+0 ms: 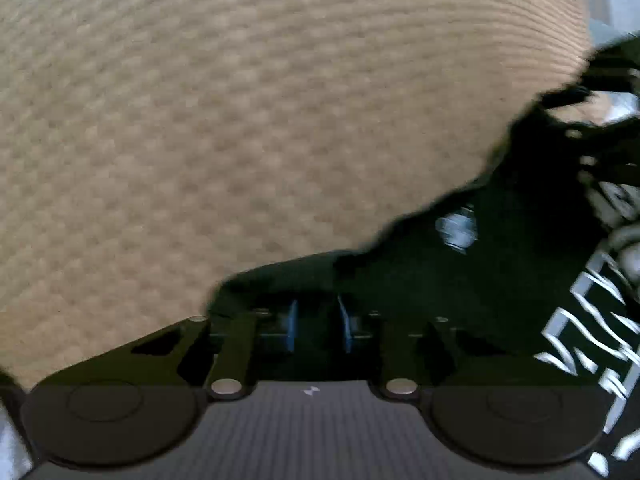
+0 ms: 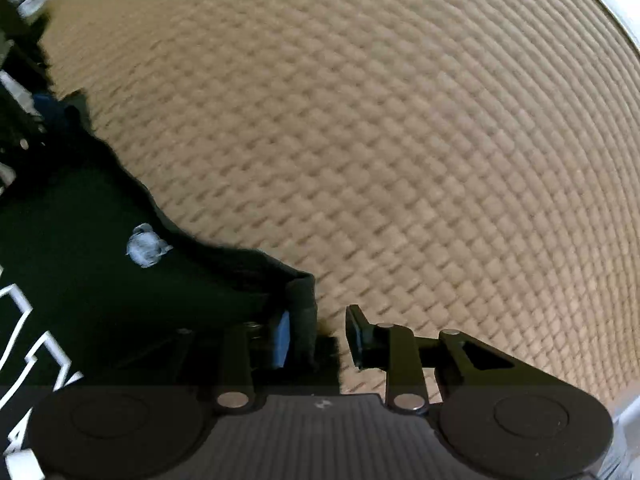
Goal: Fold clothes
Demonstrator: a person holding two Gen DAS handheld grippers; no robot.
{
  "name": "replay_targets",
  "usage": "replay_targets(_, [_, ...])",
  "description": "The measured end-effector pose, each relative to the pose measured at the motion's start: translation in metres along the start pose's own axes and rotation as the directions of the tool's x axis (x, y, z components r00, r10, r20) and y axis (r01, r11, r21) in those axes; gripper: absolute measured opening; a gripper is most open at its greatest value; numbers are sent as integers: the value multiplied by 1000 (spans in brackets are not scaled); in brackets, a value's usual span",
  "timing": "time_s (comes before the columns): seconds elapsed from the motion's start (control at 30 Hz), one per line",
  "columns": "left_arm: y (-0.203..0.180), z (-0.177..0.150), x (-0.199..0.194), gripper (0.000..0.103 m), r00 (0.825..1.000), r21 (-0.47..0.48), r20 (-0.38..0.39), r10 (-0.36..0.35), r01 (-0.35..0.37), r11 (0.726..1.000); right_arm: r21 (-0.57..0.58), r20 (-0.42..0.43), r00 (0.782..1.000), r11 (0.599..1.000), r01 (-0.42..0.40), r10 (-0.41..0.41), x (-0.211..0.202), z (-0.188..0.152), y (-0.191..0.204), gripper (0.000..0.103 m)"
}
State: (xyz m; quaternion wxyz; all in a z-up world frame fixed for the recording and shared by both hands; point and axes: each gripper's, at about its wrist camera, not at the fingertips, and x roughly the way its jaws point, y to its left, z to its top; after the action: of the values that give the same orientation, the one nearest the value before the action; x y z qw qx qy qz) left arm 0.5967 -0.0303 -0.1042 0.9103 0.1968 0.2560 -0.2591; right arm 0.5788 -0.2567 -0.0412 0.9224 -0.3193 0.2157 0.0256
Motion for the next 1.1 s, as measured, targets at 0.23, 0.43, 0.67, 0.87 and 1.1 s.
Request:
replay_targets(0.23, [29, -7, 2, 17, 998, -183, 25, -66, 69, 981, 201, -18, 994, 975, -100, 105, 13, 0, -31, 33])
replay_targets(0.43, [43, -18, -13, 36, 985, -222, 47, -167, 173, 959, 327, -3, 972, 918, -222, 236, 13, -8, -59, 34])
replay_targets(0.67, [48, -31, -47, 47, 988, -159, 62, -141, 149, 976, 291, 48, 958, 913, -284, 283, -21, -14, -85, 37])
replay_targets(0.87, [44, -45, -80, 49, 995, -203, 62, -83, 94, 975, 321, 30, 979, 926, -199, 200, -48, -17, -103, 38])
replay_targets(1.1, [21, -67, -117, 49, 996, -204, 60, -66, 77, 976, 371, 38, 971, 899, -232, 235, -101, -50, -97, 38])
